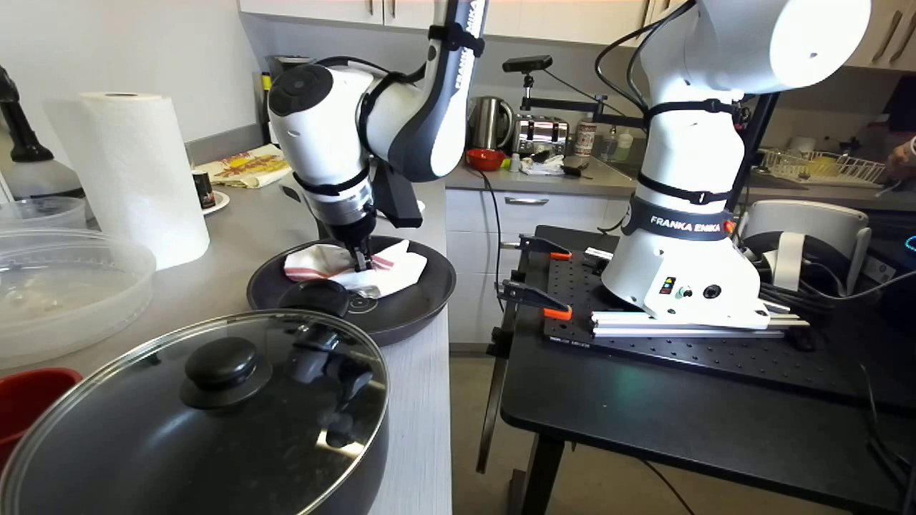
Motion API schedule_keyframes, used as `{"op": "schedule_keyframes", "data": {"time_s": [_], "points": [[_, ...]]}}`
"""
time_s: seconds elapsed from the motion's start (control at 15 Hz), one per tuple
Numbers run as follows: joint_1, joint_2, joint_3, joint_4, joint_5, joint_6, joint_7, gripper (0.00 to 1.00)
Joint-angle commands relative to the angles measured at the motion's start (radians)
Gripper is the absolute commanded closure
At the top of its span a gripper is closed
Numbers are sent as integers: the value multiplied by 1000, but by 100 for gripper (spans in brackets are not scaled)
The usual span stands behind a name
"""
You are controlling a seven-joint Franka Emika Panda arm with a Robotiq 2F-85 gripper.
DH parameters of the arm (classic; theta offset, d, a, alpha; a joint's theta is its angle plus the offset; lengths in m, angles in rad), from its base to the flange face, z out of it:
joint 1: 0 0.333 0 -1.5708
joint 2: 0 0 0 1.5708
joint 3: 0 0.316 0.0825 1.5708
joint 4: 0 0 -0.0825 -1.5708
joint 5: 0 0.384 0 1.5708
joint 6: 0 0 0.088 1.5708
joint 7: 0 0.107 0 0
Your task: Use the towel to wipe the black pan.
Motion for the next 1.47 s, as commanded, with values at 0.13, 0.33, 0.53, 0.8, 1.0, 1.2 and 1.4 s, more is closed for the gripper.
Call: {"op": "schedule_keyframes", "data": {"time_s": [0.13,0.33,0.53,0.8,1.0,1.2,1.4], "points": [[-47,38,64,65,-95,-86,71,97],[-69,58,91,109,-133,-96,78,97],[-84,92,117,165,-176,-84,76,97],[-89,136,151,226,-231,-81,72,97],[-88,148,173,237,-276,-77,74,97],[-79,152,204,231,-339,-75,79,97],[-69,152,243,219,-414,-84,86,97]]}}
